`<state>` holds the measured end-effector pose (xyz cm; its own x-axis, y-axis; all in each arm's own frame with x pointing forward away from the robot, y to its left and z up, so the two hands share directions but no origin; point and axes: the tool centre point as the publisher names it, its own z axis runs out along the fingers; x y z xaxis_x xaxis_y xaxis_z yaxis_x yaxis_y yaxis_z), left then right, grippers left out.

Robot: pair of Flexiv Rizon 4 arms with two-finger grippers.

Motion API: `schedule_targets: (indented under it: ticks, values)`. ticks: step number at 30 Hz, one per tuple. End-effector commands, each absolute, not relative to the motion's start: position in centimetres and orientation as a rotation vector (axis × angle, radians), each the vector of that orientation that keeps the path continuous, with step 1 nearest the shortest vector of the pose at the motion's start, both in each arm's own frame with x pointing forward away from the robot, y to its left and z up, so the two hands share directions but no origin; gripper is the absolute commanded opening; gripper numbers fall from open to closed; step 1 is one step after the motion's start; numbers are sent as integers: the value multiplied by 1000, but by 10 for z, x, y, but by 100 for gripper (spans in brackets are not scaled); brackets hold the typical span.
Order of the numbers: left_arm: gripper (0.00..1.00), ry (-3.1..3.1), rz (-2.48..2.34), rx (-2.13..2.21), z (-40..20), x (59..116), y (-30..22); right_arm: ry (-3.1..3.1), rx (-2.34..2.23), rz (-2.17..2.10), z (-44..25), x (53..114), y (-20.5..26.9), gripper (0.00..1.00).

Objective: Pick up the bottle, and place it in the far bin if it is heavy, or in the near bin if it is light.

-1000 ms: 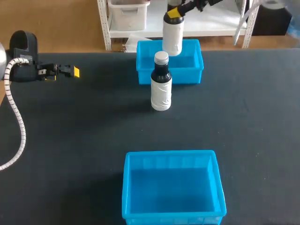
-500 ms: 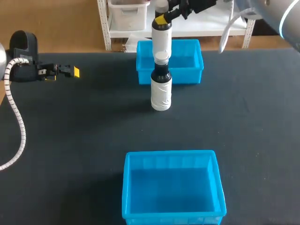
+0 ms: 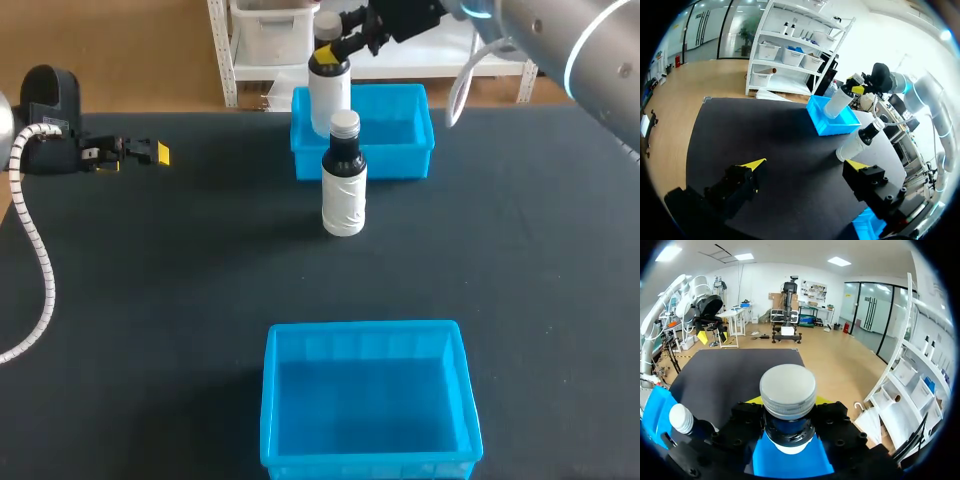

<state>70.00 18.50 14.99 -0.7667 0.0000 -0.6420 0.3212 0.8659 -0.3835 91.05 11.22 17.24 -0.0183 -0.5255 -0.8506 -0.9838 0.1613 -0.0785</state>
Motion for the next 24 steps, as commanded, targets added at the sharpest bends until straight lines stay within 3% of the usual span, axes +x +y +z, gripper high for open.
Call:
schedule_targets:
  ticks: [1,24]
  values:
    - [100,2375,-637,231,150,700,185,1594,-1672,1016,170,925,121,0]
    - [100,2375,-637,231,150,700,185,1628,-1660,1057,147,924,124,0]
